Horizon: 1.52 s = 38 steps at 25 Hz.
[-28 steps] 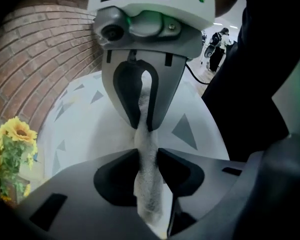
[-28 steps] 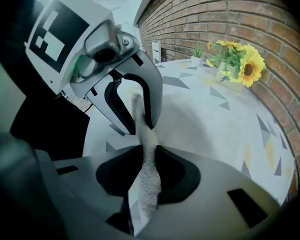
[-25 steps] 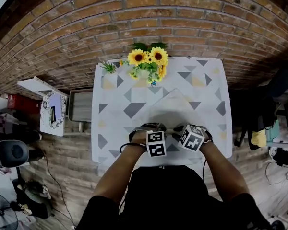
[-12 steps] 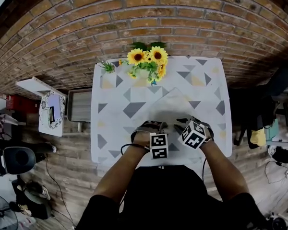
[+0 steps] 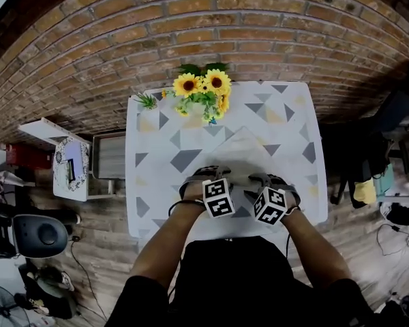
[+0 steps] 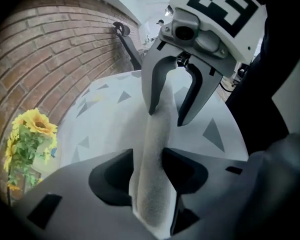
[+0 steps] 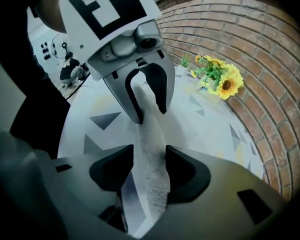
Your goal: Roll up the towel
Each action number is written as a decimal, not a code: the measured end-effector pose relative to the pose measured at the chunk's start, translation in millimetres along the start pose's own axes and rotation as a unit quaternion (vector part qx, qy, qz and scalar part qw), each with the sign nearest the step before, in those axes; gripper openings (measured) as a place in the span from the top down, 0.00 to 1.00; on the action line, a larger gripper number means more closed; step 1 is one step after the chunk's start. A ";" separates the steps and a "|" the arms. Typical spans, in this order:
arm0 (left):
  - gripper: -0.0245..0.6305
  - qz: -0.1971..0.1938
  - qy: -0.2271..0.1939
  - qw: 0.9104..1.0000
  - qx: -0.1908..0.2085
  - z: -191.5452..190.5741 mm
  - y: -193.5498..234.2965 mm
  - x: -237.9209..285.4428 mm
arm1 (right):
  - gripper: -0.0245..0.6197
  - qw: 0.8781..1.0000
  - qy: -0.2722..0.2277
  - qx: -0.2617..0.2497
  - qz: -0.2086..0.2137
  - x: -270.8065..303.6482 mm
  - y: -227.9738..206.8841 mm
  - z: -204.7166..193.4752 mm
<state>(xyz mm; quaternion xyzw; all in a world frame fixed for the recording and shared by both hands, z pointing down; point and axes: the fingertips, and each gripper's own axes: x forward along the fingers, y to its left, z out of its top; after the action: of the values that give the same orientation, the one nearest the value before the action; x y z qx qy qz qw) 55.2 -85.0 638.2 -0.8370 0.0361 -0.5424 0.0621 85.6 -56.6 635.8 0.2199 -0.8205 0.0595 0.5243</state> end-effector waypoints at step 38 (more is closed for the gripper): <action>0.66 0.052 0.010 0.998 0.015 16.0 84.7 3.7 | 0.72 0.999 0.015 0.037 -0.027 26.9 -91.0 4.0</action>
<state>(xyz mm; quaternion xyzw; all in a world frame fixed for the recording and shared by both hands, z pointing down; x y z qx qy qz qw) 72.0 -168.3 623.0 -0.8274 0.0722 -0.5475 0.1021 111.2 -147.5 645.8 0.2604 -0.8035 0.0784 0.5295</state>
